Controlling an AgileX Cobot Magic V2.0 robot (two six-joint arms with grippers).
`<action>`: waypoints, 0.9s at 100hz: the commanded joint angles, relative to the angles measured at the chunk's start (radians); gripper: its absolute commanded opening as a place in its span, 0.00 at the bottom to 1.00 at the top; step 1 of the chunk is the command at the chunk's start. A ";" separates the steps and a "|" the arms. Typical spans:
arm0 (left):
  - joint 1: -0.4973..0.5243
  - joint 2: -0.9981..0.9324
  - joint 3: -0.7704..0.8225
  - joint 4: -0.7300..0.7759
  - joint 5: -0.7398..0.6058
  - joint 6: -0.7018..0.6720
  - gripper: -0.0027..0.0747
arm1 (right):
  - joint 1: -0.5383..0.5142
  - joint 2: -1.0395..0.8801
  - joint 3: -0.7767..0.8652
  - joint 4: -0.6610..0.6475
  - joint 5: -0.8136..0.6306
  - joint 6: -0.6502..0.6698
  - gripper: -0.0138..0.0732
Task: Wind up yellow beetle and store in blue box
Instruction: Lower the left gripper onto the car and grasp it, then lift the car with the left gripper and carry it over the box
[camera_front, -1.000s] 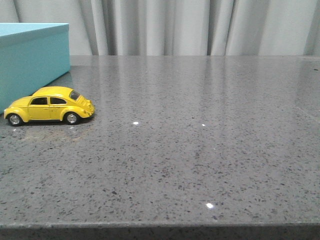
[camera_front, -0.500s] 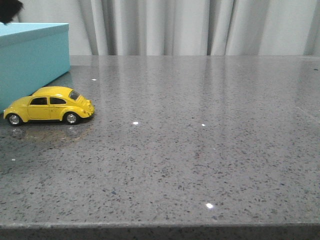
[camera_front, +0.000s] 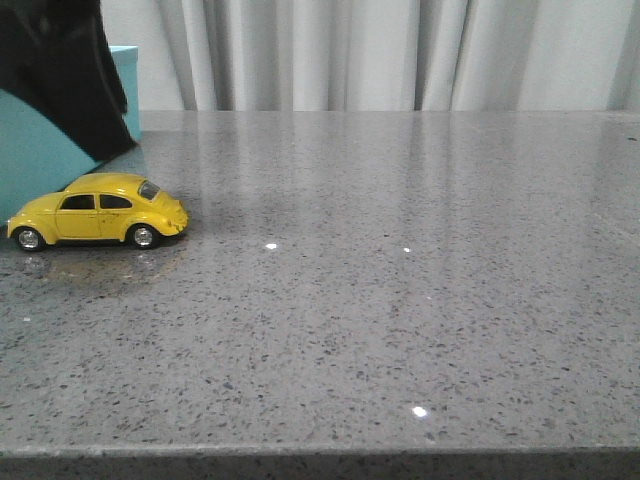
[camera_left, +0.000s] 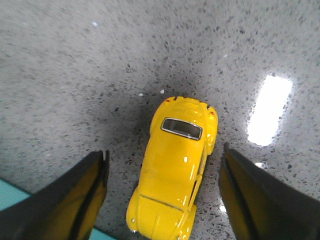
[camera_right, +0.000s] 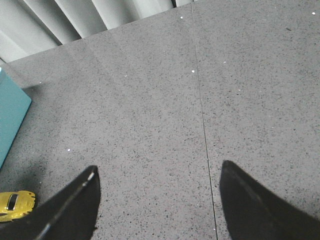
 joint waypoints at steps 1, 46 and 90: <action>-0.009 0.006 -0.049 -0.009 -0.004 0.007 0.63 | -0.001 -0.006 -0.025 -0.012 -0.076 -0.015 0.74; -0.009 0.086 -0.049 -0.004 0.012 0.008 0.63 | -0.001 -0.007 -0.025 -0.009 -0.076 -0.015 0.74; -0.009 0.087 -0.074 -0.004 0.027 0.008 0.32 | -0.001 -0.007 -0.025 -0.005 -0.076 -0.015 0.74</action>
